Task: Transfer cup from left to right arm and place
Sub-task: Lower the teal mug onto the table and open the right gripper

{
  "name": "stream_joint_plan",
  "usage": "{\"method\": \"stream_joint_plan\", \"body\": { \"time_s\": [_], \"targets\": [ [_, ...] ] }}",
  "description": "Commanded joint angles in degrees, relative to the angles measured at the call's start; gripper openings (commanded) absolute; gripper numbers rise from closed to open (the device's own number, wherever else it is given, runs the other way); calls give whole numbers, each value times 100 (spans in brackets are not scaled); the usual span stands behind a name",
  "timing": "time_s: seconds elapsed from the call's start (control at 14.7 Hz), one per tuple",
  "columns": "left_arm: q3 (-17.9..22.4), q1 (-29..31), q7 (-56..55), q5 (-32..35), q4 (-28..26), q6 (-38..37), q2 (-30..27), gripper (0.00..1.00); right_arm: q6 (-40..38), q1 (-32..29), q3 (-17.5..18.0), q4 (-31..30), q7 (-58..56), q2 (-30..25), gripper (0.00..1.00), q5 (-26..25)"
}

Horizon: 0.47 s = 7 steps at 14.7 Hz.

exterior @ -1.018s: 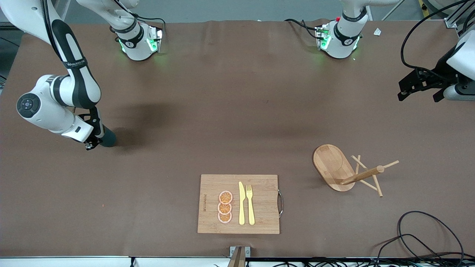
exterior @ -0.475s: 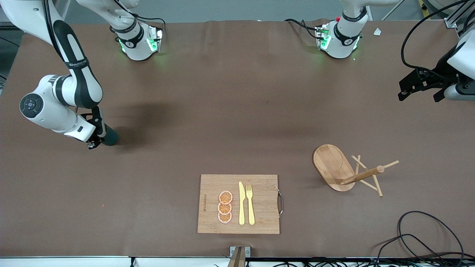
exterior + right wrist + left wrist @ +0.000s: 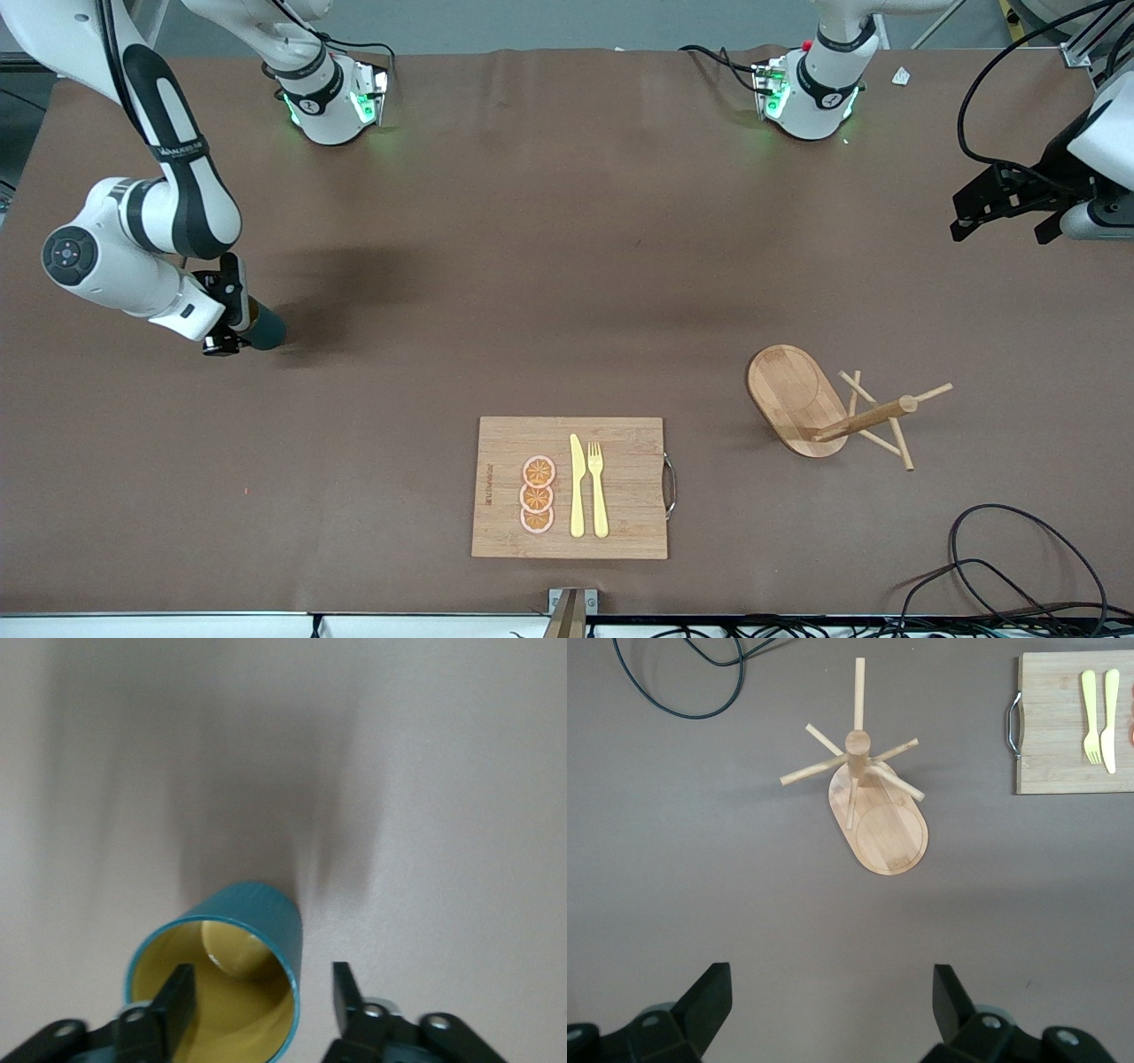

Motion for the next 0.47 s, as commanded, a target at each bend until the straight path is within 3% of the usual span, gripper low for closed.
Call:
{"method": "stream_joint_plan", "body": {
  "time_s": [0.0,0.41],
  "targets": [
    [-28,31,10,12,112,-4,53,100,-909,3,12,262,1236,-408,100,45],
    [-28,39,19,-6,112,-4,62,100,-2124,-50,-15,1237,2656,-778,100,28]
  ]
}}
